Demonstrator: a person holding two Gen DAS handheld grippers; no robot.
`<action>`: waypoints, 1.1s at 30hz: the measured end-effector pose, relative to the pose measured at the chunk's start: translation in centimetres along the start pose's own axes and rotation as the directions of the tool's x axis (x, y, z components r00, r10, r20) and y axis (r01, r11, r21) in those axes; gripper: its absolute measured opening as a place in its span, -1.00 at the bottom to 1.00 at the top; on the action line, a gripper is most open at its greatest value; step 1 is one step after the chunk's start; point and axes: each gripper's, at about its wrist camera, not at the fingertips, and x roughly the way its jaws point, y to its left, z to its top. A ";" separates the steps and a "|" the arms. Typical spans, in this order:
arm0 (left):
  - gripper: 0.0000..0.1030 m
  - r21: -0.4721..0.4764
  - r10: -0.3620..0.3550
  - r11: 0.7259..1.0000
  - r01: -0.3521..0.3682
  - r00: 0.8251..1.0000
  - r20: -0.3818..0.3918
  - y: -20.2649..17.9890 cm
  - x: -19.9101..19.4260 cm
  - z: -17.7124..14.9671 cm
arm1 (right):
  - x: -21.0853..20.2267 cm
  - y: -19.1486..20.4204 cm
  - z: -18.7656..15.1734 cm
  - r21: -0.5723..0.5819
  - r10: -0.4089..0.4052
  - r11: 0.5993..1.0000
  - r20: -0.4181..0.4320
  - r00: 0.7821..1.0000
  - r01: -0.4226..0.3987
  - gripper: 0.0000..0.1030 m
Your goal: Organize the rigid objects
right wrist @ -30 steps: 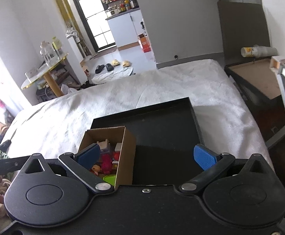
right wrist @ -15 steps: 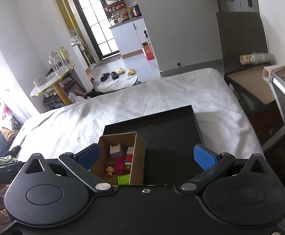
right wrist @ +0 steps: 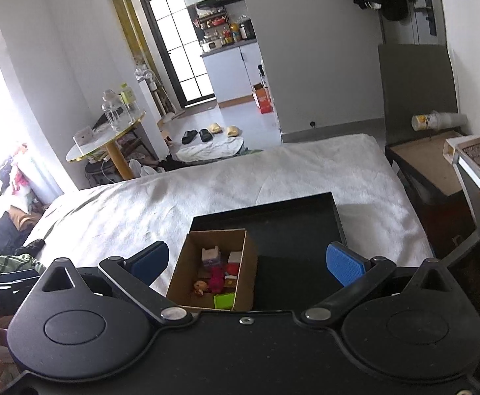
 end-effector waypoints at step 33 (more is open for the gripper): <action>0.99 -0.012 -0.018 1.000 0.018 1.000 -0.016 0.8 -1.5 -0.8 | -0.9 1.6 -0.7 -0.056 -0.002 0.998 -0.032 1.000 0.000 1.00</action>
